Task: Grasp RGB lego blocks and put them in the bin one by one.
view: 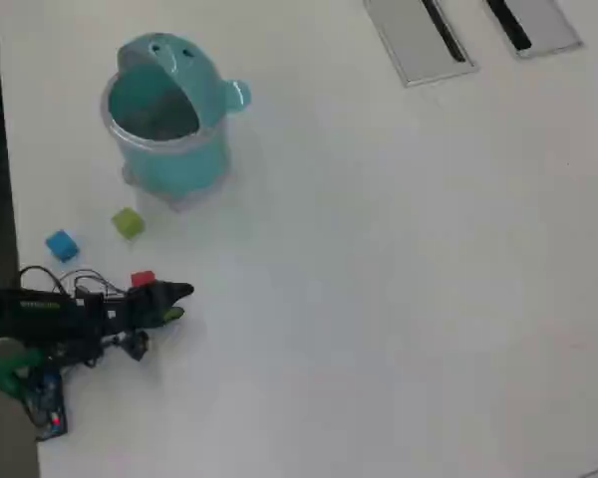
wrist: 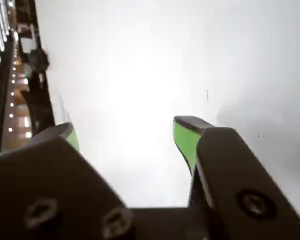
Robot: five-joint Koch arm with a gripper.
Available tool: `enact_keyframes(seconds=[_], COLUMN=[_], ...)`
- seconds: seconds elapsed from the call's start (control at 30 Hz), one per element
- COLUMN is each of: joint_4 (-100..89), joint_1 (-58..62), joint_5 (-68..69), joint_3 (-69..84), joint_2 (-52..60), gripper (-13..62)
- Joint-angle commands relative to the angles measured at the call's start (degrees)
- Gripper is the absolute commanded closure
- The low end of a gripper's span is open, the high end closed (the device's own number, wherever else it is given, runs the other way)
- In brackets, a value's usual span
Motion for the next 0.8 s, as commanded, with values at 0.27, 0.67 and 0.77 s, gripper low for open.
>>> enact_keyframes(seconds=[0.27, 0.67, 0.77], joint_4=[-0.1, -0.2, -0.3], joint_1=[0.0, -0.3, -0.3], joint_5=[-0.3, -0.7, -1.0], joint_3=[4.1, 4.1, 4.1], joint_2=[3.5, 3.5, 3.5], gripper=[14.8, 14.9, 14.9])
